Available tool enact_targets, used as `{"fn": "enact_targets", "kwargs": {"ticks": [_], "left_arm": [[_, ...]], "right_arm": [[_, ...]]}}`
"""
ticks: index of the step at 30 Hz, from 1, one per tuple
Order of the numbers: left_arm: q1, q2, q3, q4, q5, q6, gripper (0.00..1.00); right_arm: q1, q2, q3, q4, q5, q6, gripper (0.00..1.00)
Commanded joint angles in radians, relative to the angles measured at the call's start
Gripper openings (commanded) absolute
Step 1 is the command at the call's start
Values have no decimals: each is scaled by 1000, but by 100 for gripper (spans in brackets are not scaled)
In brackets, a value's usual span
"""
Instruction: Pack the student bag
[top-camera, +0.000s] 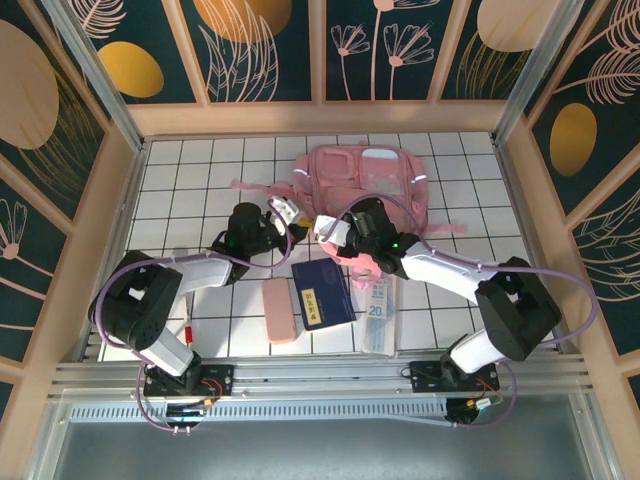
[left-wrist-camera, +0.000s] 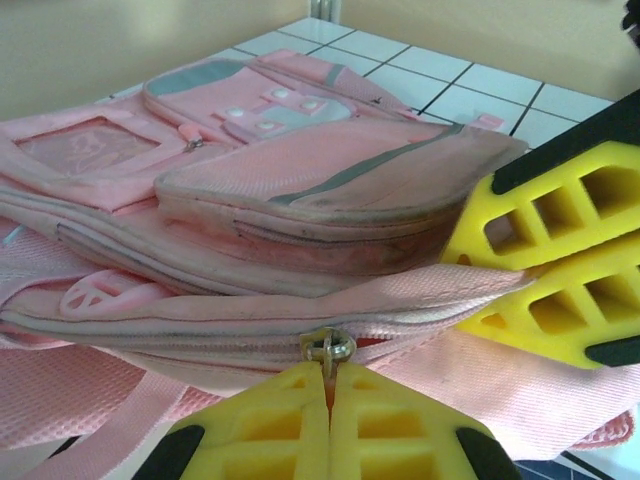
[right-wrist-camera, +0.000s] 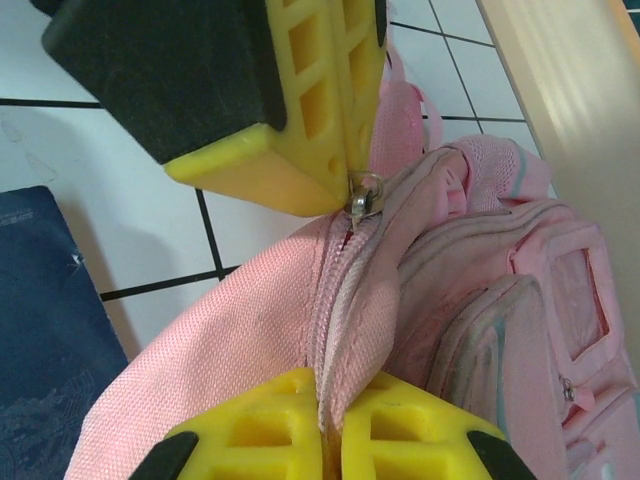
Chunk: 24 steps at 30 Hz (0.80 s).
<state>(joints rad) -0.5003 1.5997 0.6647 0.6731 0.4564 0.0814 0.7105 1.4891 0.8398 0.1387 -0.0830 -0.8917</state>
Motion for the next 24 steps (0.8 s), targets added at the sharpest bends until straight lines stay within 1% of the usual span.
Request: {"fn": "enact_targets", "kwargs": {"ticks": [1, 4, 7, 8, 11, 14, 15, 18, 21, 22, 24], "left_arm": [[62, 1, 51, 1, -48, -22, 0], [97, 62, 109, -62, -83, -1, 0], [103, 109, 143, -78, -201, 21, 0], [107, 146, 155, -81, -228, 14, 0], [122, 198, 200, -101, -246, -32, 0], [127, 240, 249, -163, -315, -77, 0], [129, 254, 262, -179, -319, -81, 0], [131, 277, 274, -188, -292, -75, 0], [131, 269, 268, -169, -197, -35, 0], [131, 255, 264, -159, -147, -10, 7], [132, 209, 242, -135, -52, 39, 28]], "right_arm": [[-7, -69, 18, -21, 7, -60, 0], [-12, -121, 7, -34, -1, -119, 0], [-17, -164, -1, -61, -20, -171, 0], [-18, -176, -2, -79, -31, -191, 0], [-22, -209, -16, -117, -81, -244, 0], [-22, -223, -24, -132, -95, -266, 0], [-22, -226, -24, -135, -96, -269, 0], [-26, -233, -22, -128, -101, -270, 0], [-34, -223, -12, -120, -100, -255, 0], [-36, -216, -8, -116, -102, -248, 0], [-40, -197, -1, -107, -102, -231, 0]]}}
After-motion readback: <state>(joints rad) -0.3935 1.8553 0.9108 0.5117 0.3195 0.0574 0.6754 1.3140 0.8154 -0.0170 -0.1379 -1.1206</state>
